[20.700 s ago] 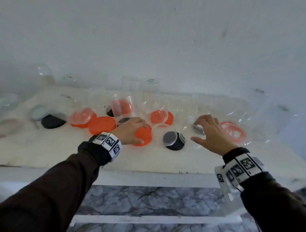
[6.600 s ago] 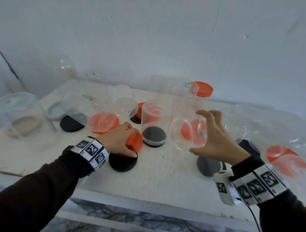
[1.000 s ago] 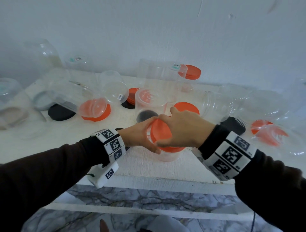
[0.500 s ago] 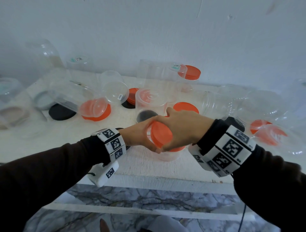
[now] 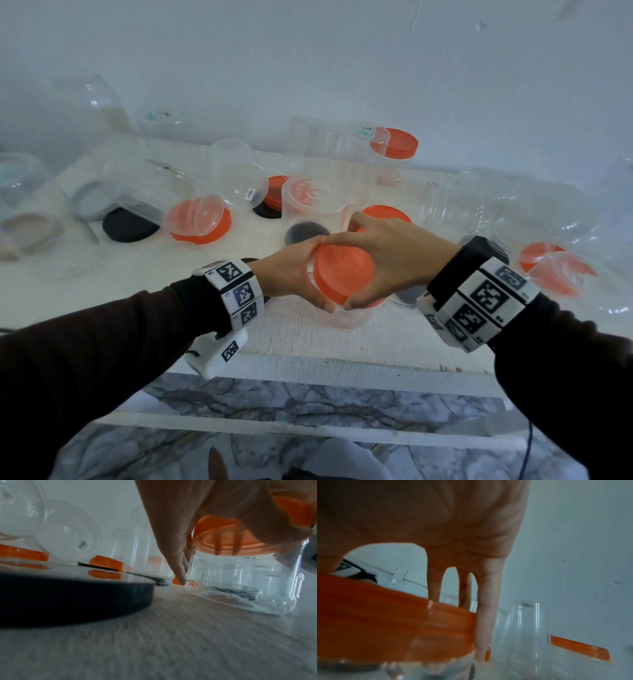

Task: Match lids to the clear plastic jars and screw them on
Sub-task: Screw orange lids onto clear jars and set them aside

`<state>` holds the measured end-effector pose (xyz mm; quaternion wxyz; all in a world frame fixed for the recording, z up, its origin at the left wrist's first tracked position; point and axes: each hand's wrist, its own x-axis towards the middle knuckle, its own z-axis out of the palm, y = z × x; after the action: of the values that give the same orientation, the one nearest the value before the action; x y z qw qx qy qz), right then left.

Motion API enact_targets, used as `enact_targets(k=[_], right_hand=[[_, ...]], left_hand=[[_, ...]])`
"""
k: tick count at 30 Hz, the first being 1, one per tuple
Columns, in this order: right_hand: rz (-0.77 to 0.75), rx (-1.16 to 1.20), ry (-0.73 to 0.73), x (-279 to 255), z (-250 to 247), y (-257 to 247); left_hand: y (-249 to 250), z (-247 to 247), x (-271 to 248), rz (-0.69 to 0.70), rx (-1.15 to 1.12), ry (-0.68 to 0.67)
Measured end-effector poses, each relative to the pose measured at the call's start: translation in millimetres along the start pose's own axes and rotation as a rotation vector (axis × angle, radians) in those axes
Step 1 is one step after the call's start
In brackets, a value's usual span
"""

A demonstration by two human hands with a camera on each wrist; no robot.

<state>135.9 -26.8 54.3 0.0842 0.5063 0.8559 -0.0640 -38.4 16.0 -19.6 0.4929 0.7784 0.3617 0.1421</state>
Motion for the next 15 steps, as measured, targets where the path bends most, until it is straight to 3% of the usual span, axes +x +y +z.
enact_targets(k=[7, 11, 15], right_hand=[[0.053, 0.018, 0.064, -3, 10, -3], [0.05, 0.054, 0.071, -14, 7, 0], [0.068, 0.152, 0.143, -32, -17, 17]], left_hand=[[3, -1, -4, -0.005, -0.018, -0.041], [13, 1, -5, 0.053, 0.019, -0.038], [33, -1, -5, 0.166, 0.032, 0.053]])
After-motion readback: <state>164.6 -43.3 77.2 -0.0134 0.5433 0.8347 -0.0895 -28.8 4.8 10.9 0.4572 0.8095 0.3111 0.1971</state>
